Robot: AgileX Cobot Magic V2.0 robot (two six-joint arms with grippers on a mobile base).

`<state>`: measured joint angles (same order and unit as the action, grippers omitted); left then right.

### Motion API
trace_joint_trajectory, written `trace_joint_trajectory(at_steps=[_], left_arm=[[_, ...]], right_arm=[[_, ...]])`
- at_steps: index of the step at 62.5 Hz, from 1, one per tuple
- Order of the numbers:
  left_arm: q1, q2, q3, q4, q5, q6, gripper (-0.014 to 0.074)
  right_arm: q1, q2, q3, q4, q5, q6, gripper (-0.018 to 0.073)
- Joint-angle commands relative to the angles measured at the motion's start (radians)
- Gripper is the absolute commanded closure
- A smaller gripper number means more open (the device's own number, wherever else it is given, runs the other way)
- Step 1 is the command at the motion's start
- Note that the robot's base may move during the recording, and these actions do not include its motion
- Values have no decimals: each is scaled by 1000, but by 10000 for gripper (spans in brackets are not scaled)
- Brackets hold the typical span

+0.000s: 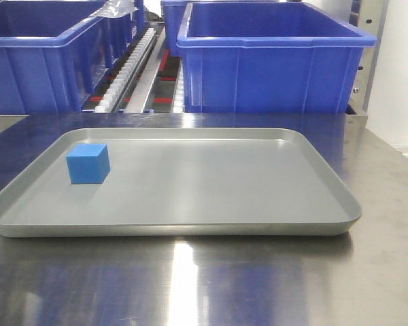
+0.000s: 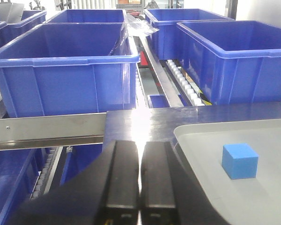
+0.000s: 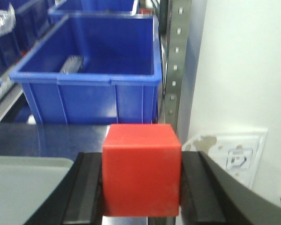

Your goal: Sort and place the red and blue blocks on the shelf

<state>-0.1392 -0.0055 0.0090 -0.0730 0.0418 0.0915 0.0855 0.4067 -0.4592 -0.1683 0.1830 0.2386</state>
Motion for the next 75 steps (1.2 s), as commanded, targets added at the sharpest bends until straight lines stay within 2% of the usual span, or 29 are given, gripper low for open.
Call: trace_joint_trajectory(at_steps=[1,75], left_arm=[[-7,-20,26,-2,-78,-3,472],[-7,-20,26,-2,-78,-3,472]], right_arm=[[-3,-38,-4,-21,-125,-9,503],[-3,-69,22,-21,-146,-9,503]])
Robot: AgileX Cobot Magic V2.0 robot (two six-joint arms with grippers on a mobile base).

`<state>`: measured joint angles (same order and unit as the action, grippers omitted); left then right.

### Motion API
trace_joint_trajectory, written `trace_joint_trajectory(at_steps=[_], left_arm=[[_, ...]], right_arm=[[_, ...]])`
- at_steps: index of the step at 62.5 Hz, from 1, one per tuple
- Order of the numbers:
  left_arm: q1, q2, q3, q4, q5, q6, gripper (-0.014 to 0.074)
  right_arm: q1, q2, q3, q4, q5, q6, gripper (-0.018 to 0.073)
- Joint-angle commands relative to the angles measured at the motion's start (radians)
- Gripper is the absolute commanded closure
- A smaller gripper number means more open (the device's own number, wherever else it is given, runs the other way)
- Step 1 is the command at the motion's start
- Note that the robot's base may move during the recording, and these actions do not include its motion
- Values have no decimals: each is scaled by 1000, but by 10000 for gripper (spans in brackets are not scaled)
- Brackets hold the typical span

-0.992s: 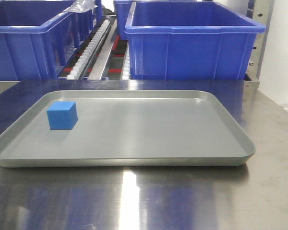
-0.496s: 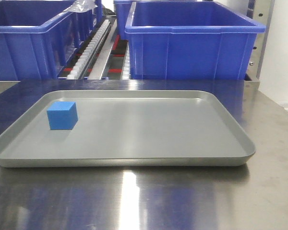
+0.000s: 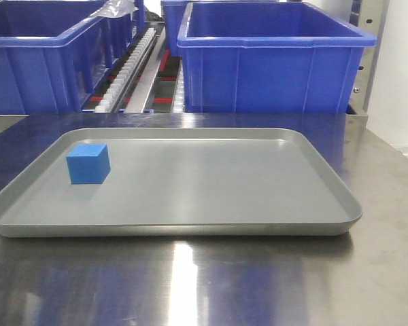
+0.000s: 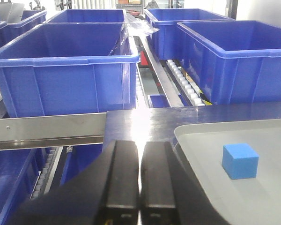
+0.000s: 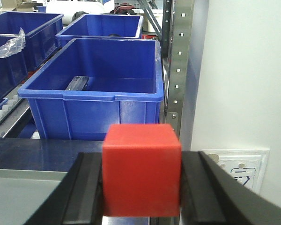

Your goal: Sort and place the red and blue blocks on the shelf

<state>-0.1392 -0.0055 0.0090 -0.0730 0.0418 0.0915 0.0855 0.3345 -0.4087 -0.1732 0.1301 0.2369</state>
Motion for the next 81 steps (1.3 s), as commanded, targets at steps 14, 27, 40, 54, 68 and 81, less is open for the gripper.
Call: trace_joint_trajectory(at_steps=[14,27,40,54,68,81], left_arm=[[-7,-6,9,-21,-62,-3,472],[-7,89,-139,-35,74,-3,472],[-7,300,-302,-35,139,-3,472],[-11,576,-463,-35,139,-11,472],[-129,767,-583,-35,144,-14,472],[-240,944,-700,-35,217,-73,472]], right_arm=[[-3,3,-28,-16,-93,-7,503],[-3,3,-28,-16,-93,-7,503],[-3,3,-28,-16,-93,-7,503],[-3,3,-28,-16,-93,-7,503],[-3,3,-28,-16,-93,-7,503],[-3,3,-28,-16,-93,-7,503]])
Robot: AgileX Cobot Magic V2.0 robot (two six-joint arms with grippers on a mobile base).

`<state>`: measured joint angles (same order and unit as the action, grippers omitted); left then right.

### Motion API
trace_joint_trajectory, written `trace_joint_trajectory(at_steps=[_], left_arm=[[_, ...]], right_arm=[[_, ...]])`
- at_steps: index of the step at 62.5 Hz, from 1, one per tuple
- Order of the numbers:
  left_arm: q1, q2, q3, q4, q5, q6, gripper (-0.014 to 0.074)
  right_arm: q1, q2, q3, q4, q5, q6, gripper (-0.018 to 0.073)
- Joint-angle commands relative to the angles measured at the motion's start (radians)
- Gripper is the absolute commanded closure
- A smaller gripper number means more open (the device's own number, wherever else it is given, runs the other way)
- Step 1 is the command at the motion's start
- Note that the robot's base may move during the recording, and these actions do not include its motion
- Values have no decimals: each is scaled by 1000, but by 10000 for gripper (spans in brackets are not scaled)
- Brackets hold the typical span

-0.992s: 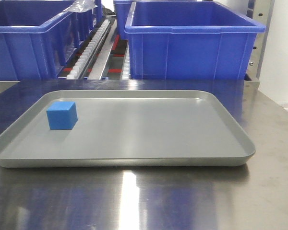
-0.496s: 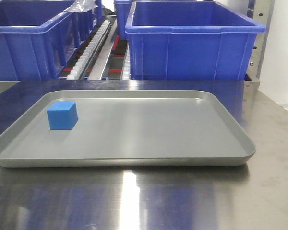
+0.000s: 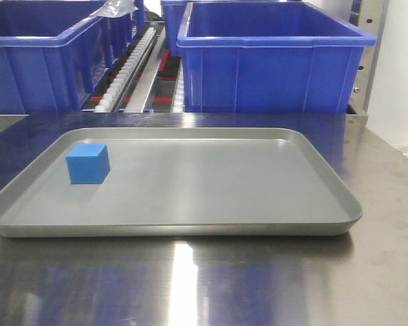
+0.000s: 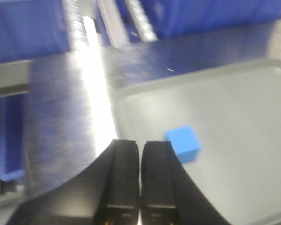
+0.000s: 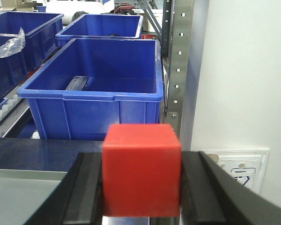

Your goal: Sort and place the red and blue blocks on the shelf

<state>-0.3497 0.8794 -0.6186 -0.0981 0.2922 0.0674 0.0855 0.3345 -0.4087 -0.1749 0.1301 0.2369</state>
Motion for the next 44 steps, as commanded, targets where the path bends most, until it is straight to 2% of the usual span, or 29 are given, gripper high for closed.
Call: trace_joint_trajectory(at_steps=[1,11,22,27,34,44], left_arm=[[-33,73,-85,-8,-25,-67,472],[-66,241,-196,53,116,-251,470],[-99,400,-343,68,290,-287,468],[-103,465,-418,78,361,-374,461],[-103,556,-522,111,490,-465,377],[-103,667,-638,154,600,-549,139]], right_arm=[[-3,3,-28,-14,-93,-7,503],[-3,3,-28,-14,-93,-7,503],[-3,3,-28,-14,-93,-7,503],[-3,3,-28,-14,-93,-7,503],[-3,3,-28,-14,-93,-7,503],[-3,3,-28,-14,-93,-7,503]])
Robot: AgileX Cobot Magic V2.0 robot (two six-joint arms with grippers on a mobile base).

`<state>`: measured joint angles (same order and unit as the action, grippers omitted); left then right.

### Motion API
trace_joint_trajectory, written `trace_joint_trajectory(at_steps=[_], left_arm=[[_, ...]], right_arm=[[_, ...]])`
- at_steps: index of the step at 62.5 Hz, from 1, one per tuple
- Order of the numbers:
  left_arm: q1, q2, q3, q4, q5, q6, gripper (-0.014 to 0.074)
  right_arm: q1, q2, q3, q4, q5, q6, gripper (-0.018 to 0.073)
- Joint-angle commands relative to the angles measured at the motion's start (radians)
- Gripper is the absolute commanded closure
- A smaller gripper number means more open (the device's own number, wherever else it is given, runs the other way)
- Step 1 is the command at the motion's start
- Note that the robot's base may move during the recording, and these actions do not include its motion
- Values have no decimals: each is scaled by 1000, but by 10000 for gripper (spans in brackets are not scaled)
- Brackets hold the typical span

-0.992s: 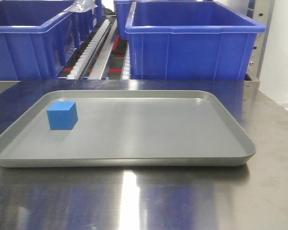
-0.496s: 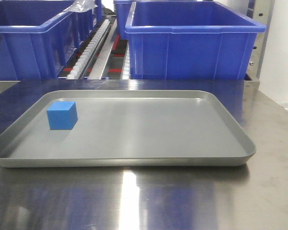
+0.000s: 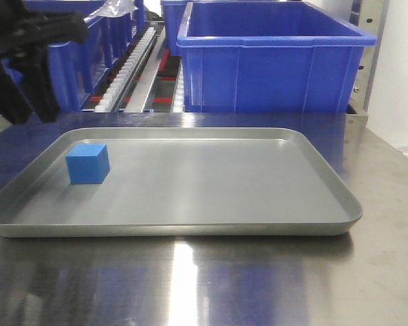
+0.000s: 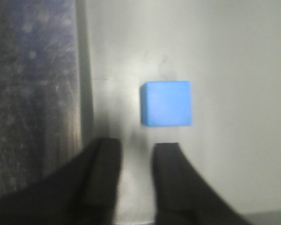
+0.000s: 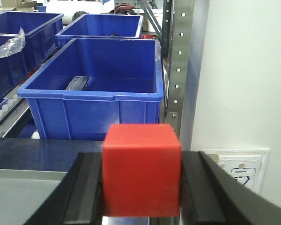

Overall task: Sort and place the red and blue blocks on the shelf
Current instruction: 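Lower the open left gripper around the blue cube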

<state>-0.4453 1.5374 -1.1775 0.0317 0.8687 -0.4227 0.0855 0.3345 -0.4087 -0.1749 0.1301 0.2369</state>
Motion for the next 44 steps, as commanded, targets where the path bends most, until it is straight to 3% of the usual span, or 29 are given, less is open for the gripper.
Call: trace_joint_trajectory(at_steps=[1,8,25,44], left_arm=[[-7,18,-88,26,29,-67,106],[-12,81,-165,26,94,-128,6],[-65,176,-284,26,143,-128,10],[-73,214,-306,31,157,-128,11]], right_arm=[[-3,3,-28,-14,-93,-7,503],[-3,3,-28,-14,-93,-7,503],[-3,3,-28,-14,-93,-7,503],[-3,3,-28,-14,-93,-7,503]])
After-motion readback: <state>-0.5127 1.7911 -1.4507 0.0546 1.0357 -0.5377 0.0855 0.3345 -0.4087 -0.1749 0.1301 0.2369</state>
